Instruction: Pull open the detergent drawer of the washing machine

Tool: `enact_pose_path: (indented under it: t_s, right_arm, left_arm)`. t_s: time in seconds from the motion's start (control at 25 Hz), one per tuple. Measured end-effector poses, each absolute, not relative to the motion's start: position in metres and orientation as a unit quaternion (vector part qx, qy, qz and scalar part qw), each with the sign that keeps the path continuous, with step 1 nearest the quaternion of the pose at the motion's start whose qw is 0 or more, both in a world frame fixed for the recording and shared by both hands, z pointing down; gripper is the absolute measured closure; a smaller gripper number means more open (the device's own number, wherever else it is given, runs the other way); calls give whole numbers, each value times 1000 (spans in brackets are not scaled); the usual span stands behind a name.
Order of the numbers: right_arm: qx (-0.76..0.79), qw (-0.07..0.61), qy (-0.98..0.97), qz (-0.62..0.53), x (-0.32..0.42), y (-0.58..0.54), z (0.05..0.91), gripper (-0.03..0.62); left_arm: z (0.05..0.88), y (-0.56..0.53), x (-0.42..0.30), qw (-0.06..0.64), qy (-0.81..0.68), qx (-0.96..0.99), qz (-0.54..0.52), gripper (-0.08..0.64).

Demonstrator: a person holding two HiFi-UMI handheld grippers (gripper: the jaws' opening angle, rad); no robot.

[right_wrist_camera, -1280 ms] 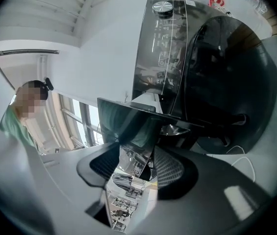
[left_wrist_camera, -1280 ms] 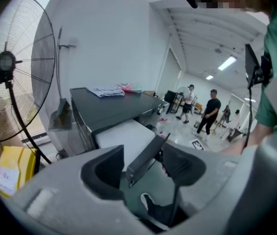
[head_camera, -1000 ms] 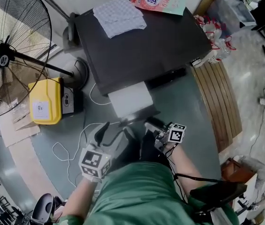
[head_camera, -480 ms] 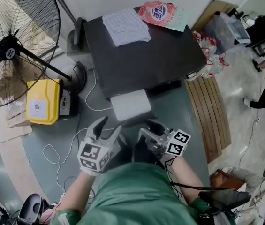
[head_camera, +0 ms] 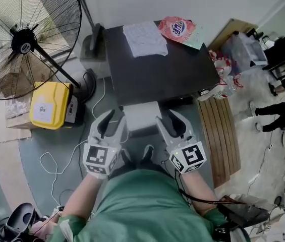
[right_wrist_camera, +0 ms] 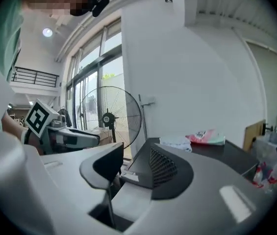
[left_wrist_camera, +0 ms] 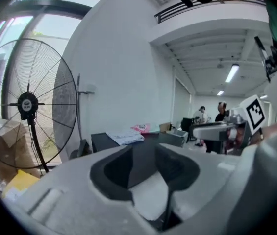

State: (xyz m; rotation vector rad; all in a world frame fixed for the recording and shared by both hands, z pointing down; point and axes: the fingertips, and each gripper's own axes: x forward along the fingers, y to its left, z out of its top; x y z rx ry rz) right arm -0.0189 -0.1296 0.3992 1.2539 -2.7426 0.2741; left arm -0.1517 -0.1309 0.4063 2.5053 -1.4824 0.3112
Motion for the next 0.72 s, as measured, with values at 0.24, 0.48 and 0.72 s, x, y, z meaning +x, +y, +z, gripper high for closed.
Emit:
enact_pose_path:
  t_s: [0.24, 0.48, 0.72]
  right_arm:
    - [412, 31, -910, 33, -30, -133, 343, 465]
    - [403, 4, -915, 4, -30, -136, 306, 465]
    - [410, -15, -912, -14, -28, -143, 288, 472]
  left_arm:
    - [367, -135, -155, 80, -519, 847, 77, 437]
    - [329, -141, -150, 56, -526, 847, 53, 437]
    - [316, -147, -147, 47, -531, 845, 41, 439]
